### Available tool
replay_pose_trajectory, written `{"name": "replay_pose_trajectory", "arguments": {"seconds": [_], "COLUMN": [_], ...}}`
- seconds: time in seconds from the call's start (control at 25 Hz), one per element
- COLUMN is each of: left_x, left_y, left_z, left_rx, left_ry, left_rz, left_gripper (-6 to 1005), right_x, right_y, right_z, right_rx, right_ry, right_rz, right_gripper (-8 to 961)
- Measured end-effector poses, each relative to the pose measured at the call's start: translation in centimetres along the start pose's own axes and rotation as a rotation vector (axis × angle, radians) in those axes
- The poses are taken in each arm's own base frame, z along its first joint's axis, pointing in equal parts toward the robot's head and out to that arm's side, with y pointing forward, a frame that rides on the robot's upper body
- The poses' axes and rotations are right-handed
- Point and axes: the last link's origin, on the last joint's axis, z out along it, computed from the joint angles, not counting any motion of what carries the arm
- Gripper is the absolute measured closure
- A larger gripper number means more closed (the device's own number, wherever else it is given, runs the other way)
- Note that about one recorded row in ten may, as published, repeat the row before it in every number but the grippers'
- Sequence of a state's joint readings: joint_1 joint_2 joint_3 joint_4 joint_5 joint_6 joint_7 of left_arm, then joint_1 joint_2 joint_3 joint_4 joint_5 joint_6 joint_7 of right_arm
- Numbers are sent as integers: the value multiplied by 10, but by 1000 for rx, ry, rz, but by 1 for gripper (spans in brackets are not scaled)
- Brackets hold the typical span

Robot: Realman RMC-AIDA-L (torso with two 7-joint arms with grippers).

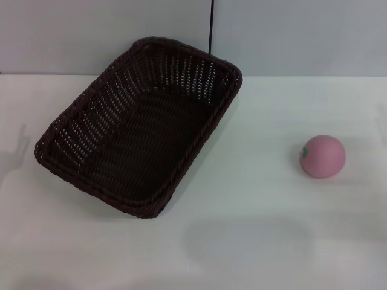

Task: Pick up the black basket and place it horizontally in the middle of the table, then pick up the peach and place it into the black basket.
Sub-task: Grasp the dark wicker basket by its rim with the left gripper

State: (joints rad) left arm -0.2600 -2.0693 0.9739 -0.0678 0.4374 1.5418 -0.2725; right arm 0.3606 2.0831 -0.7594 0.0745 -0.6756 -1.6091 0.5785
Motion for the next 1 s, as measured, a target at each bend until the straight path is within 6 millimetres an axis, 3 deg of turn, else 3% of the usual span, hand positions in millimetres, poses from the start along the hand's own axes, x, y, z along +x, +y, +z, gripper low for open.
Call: {"name": "replay_pose_trajectory", "arguments": {"seconds": [0.36,0.64,0.76,0.8,0.84,1.0], "left_x": [-3,10,25,40,40,75], "left_y": [7,3,-3,-7,-7,-11], "left_z": [-3,14,28,40,40,69], "left_rx": [-71,-283,-408,-487,-487,-609], "left_ry": [-26,-54,-81,-101,-101,-210], "left_rz": [10,-142,-180,-209,-209,-196], "left_gripper": [253,254,254,255,255,255], "right_x": [1,0,-2,-3,-3,-4], "right_y": [1,3,3,2,2,-1], "right_z": [0,3,2,0,0,-5], "right_rx": [-5,-18,-23,-21,-21,-5], "right_ry": [2,-1,-12,-15,-15,-20], "right_rz": [17,15,14,13,13,7], "right_gripper": [331,332,332,332,332,332]}}
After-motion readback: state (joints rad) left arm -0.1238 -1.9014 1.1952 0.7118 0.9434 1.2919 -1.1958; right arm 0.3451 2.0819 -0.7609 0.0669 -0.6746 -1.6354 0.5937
